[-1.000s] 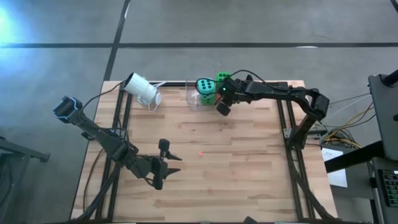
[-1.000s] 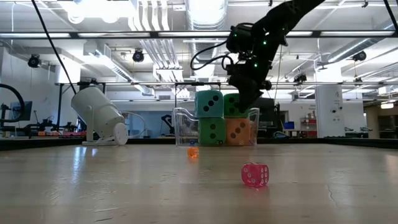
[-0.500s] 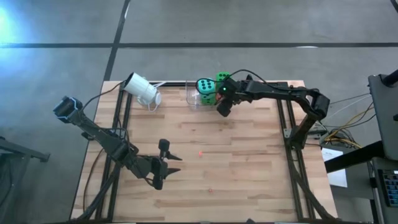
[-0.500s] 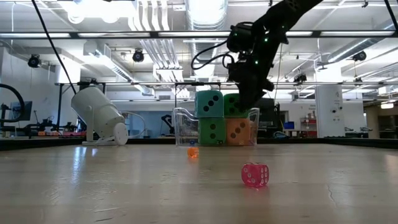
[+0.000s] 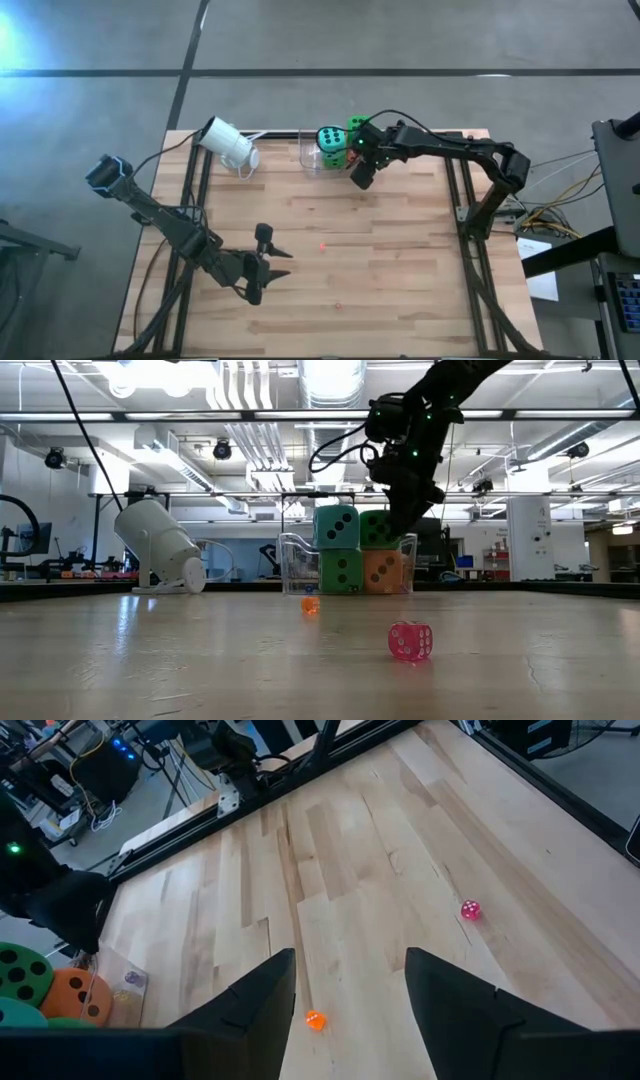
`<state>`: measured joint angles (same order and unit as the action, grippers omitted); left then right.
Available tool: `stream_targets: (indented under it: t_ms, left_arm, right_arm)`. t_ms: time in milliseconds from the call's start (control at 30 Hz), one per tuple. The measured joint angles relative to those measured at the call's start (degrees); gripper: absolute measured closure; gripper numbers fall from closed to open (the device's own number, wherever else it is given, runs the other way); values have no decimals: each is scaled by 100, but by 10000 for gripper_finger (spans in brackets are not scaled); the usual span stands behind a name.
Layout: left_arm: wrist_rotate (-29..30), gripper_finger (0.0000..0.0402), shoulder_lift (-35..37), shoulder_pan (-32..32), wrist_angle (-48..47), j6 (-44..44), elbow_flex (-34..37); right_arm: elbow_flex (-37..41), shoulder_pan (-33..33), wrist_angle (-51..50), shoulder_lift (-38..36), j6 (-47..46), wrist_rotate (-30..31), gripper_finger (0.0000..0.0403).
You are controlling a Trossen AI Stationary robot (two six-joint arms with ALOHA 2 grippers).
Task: Pick & Place Dice
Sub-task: Put the small black dice into the transparent bin, then put the small red dice into the transparent bin
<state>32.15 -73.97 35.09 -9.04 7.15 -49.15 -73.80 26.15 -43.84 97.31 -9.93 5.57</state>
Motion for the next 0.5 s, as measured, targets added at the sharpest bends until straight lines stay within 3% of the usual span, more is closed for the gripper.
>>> stream_targets:
  t_ms: [500]
  left_arm:
    - [1,208,0,-4,0,-14,0]
  right_arm:
    - [-231,-69,-271,-134,133,47,255]
